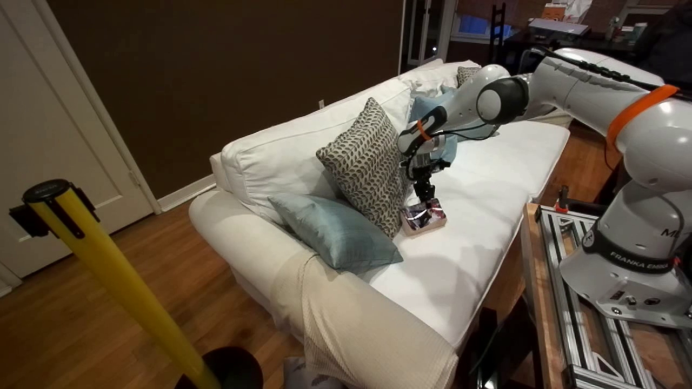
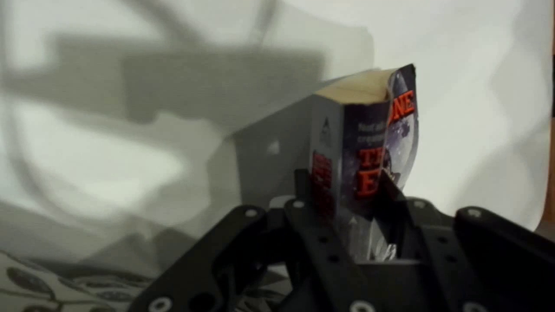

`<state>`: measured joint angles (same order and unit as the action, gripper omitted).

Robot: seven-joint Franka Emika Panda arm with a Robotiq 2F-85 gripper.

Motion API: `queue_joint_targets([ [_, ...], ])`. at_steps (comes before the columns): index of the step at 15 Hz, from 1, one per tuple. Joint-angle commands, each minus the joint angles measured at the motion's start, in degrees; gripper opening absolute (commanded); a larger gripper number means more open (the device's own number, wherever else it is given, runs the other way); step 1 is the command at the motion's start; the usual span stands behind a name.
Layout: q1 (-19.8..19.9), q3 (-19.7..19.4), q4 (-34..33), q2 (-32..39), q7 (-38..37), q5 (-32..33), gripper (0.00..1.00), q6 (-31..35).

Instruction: Put the book on the left armrest

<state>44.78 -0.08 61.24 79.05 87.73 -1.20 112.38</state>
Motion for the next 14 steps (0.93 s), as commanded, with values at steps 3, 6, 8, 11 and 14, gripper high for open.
queue_joint_targets([
  [3,1.1,2.6,17.5,-13.7,9.4,0.2,0.13,0.8],
  [6,1.0,3.7,25.0,-20.4,13.1,0.1,0.13,2.1],
  [8,0.7,4.5,30.1,-25.1,14.7,-0.1,0.13,2.8],
  [11,-1.6,3.8,37.4,-31.8,18.6,-2.5,0.13,6.1],
  [14,-3.4,5.0,45.2,-39.0,21.5,-4.8,0.13,13.1],
])
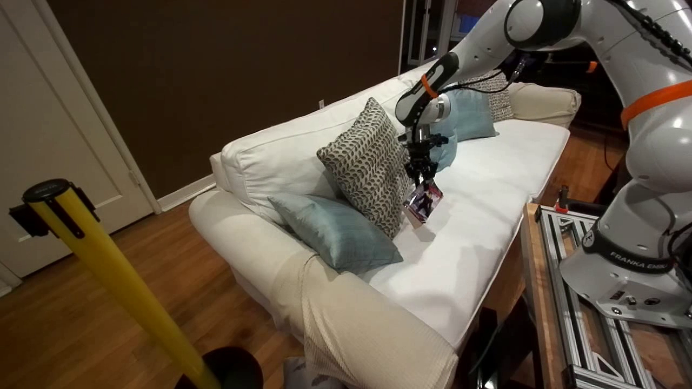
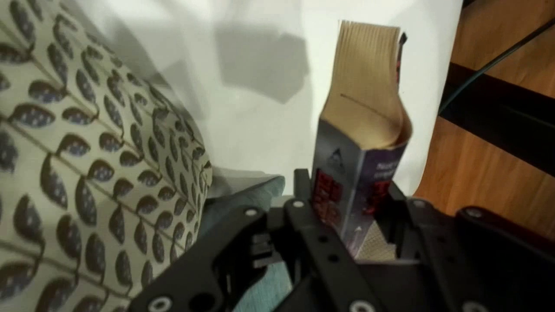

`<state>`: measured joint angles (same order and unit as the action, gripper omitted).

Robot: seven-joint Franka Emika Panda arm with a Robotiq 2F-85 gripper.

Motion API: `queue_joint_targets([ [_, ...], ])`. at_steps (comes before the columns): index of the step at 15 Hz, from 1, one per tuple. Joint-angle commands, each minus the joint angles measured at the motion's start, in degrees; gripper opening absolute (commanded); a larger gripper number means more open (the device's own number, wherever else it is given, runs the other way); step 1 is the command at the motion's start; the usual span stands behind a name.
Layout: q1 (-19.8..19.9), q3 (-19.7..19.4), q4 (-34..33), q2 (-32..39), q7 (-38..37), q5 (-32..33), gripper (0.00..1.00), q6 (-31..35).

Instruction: Put the book on the left armrest

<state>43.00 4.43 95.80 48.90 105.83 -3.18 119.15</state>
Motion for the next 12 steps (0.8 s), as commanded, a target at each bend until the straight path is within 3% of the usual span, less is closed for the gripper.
queue_joint_targets([
  [1,-2.2,1.2,12.3,-10.7,3.9,-4.4,0.13,8.4],
  [7,-9.3,3.6,20.3,-21.9,5.7,-12.8,0.13,11.8],
  [12,-22.5,0.2,23.6,-26.9,2.3,-6.8,0.13,9.9],
])
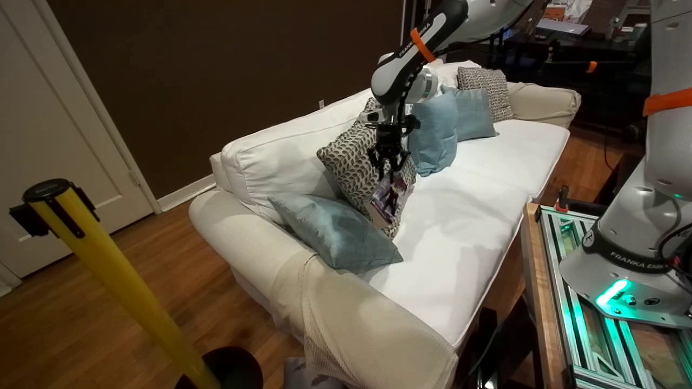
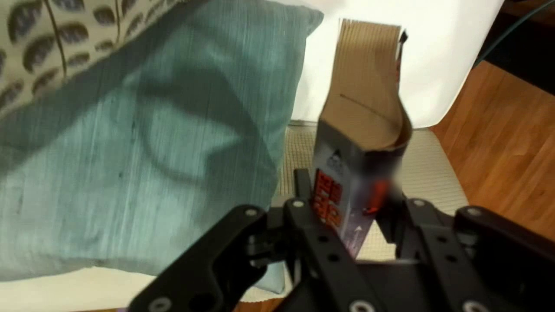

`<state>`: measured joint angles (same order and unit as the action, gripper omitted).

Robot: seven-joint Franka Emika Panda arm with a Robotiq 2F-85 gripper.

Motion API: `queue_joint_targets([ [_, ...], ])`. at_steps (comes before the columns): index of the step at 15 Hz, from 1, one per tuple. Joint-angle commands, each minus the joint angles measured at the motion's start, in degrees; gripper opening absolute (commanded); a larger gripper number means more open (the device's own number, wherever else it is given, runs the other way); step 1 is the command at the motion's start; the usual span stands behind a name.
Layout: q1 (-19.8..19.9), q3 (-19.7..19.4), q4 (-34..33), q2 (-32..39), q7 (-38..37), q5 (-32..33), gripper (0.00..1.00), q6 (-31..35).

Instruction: Put the book on the left armrest

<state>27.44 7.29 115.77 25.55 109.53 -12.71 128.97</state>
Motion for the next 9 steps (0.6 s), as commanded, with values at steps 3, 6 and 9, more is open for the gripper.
queue_joint_targets([
  [3,-13.6,-3.2,3.9,-3.7,-3.3,8.3,0.13,-2.7],
  [6,-18.8,-2.5,4.2,-3.4,-5.3,12.7,0.13,-3.1],
  [9,-18.3,-2.5,2.9,-2.1,-4.3,9.9,0.38,-2.3],
])
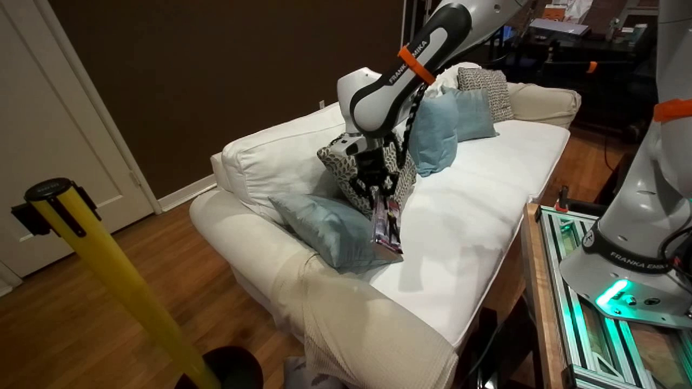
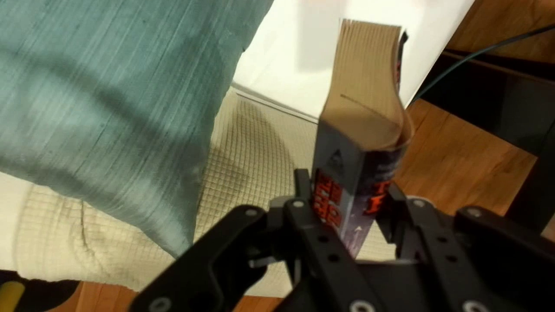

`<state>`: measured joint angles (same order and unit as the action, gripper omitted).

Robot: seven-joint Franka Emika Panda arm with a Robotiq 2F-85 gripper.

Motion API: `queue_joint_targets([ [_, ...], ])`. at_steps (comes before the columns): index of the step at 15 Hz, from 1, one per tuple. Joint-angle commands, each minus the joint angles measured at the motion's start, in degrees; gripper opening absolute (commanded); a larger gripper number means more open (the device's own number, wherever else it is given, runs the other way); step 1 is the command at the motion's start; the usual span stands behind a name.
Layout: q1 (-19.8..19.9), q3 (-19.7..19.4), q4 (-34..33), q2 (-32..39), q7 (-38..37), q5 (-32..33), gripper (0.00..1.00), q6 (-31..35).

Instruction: Put the book on the left armrest

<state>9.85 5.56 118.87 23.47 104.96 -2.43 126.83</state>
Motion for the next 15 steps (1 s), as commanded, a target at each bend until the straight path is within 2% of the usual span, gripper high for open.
queue_joint_targets([
  [1,-0.7,-0.9,-0.2,0.0,0.2,-0.4,0.38,-0.2],
  [3,-0.1,-1.4,-0.2,0.0,0.4,-0.3,0.38,-0.2],
  [4,0.1,-1.6,-0.2,0.0,0.4,-0.3,0.13,-0.2],
  [9,-6.1,2.0,-6.3,3.0,3.8,4.5,0.13,-6.2],
  [15,-11.4,4.5,-16.3,10.7,10.0,7.8,0.13,-18.2],
])
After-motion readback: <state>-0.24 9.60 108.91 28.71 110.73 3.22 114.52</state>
